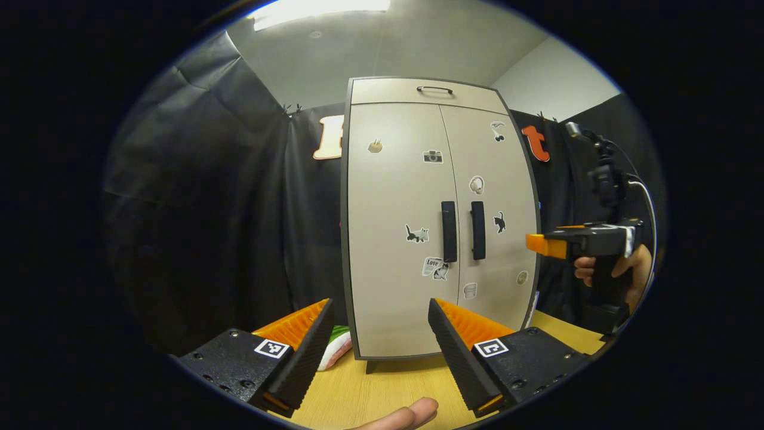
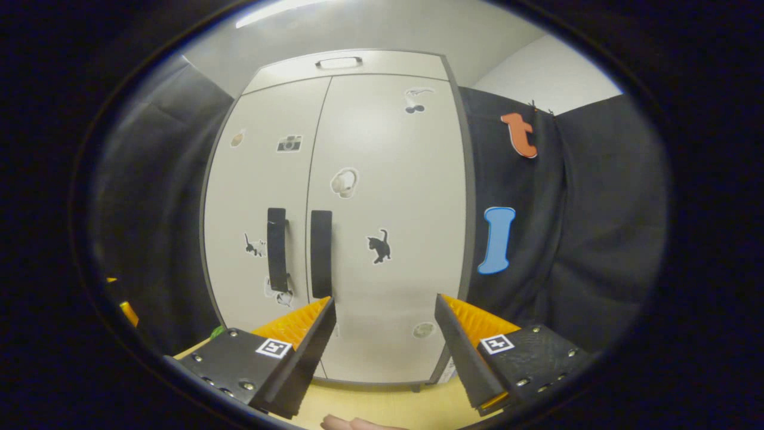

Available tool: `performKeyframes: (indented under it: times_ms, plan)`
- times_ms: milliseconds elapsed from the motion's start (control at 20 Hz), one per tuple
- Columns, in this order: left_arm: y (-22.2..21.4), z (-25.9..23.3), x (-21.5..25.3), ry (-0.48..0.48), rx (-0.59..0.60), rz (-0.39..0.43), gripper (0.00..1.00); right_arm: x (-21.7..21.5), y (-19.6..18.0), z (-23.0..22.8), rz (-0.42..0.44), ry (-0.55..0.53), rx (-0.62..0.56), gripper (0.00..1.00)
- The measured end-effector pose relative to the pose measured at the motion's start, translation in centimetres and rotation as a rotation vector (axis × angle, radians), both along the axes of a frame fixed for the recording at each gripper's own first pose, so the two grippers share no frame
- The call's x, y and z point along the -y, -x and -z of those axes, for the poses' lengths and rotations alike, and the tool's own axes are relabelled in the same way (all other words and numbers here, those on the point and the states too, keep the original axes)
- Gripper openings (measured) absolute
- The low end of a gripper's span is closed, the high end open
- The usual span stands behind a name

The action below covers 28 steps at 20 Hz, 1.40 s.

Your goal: Open the right door of the double-door shoe cabinet with the right hand, and open the left door with the left hand.

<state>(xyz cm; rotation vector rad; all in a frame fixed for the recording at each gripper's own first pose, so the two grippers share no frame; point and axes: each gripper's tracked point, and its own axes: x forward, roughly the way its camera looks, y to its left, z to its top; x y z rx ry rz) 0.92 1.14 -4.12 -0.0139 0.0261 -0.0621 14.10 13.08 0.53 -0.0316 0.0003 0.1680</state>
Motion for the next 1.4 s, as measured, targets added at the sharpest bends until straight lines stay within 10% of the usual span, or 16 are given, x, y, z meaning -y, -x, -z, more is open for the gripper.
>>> performKeyframes:
  times_ms: [400, 850, 1050, 1150, 1300, 1400]
  plan:
    - [-0.1, 1.5, -1.2, 0.034, -0.028, 0.016, 0.96, -7.8, -4.6, -3.0, -0.107, -0.001, 0.032, 0.95]
    - [-0.2, 2.5, -2.5, 0.021, -0.033, 0.023, 0.97, -9.8, -9.7, -2.2, -0.029, -0.01, -0.007, 0.94]
    - [0.3, 2.3, -2.1, -0.019, -0.014, 0.046, 0.97, -9.3, -10.6, -2.2, 0.005, -0.01, -0.011, 0.58]
    - [0.6, 2.0, -1.9, -0.006, -0.012, 0.05, 0.96, -9.5, -11.1, -1.8, -0.003, -0.006, -0.025, 0.58]
    - [1.0, 1.7, -1.9, 0.007, -0.01, 0.035, 0.96, -10.3, -10.2, -1.6, -0.066, -0.04, -0.068, 0.22]
    - [1.3, 1.6, -1.8, 0.006, -0.01, 0.023, 0.96, -10.1, -10.0, -1.6, -0.084, -0.066, -0.088, 0.21]
